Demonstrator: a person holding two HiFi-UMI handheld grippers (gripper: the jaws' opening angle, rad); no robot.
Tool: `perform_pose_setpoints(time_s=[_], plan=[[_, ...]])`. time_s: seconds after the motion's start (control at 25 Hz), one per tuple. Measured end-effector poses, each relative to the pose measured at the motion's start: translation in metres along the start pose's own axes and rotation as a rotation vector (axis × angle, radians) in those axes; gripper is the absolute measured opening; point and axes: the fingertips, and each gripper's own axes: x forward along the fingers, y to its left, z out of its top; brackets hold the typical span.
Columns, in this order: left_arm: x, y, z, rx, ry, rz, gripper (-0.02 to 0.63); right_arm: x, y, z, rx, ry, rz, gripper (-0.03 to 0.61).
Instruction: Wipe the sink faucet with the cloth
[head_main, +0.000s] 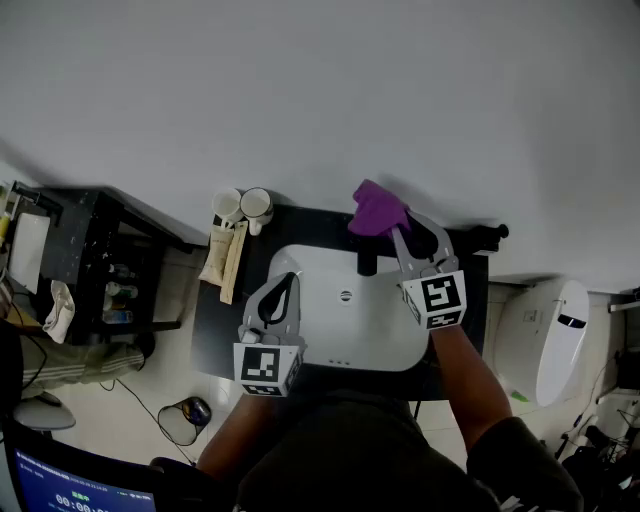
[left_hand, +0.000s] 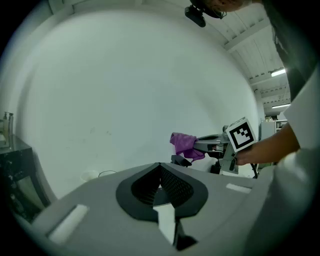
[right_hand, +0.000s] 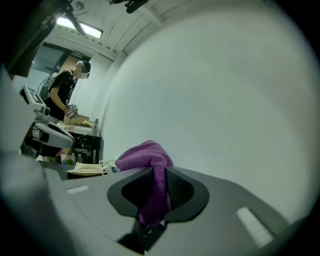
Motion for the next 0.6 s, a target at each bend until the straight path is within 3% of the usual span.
perform_pose_setpoints(time_s=[0.24, 0.6], plan=[[-0.001, -0.001, 0.000, -0.013, 0.003, 0.004, 0.017, 0.035, 0.007, 0.008, -0.109, 0.082, 0.084, 0.075], [-0.001, 0.002, -0.007, -0.013, 0.013, 0.011, 0.017, 0.063, 0.023, -0.027, -0.147, 0.266, 0.229, 0.066]])
